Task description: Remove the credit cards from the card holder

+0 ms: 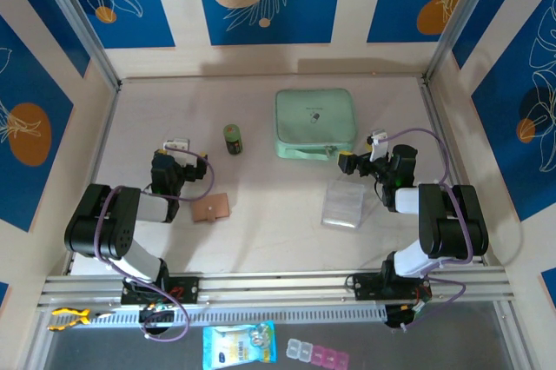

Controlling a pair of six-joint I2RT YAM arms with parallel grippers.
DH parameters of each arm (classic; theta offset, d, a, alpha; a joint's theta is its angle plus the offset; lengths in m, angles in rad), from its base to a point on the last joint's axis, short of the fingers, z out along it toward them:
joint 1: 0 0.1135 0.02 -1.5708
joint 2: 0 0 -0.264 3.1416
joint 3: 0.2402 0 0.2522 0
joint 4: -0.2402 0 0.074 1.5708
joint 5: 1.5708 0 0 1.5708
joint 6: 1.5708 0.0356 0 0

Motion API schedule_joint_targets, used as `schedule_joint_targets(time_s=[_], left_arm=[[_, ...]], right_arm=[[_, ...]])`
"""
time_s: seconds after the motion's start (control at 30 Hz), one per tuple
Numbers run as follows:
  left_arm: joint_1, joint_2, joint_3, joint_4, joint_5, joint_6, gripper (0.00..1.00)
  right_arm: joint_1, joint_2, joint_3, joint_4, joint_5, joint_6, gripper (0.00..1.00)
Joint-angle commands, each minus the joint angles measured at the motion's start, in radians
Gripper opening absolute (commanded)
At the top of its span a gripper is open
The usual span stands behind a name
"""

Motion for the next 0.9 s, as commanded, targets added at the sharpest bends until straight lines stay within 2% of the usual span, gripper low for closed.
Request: schedule_joint_targets(time_s=[0.0, 0.47, 0.57, 0.67, 0.87], left_arm=[[0.015, -0.003, 0.01, 0.017, 0.027, 0.01, 1.0], [0.015, -0.003, 0.013, 0.009, 0.032, 0.009, 1.0], [0.016, -0.004, 0.009, 0.018, 0.029, 0.011, 1.0], [0.014, -0.039, 0.013, -0.01, 0.017, 0.015, 1.0], [0.009, -0.144, 0.052, -0.173, -0.002, 0.012, 1.0]], right_arm=[[-0.003, -0.001, -0.01, 0.033, -0.019, -0.017, 0.99], [-0.004, 0.0, -0.009, 0.032, -0.02, -0.016, 0.99], [0.002, -0.004, -0.013, 0.038, 0.013, -0.01, 0.99], [0.03, -0.042, 0.014, -0.046, 0.099, -0.013, 0.99], [0.059, -0.131, 0.083, -0.257, 0.155, -0.013, 0.99]])
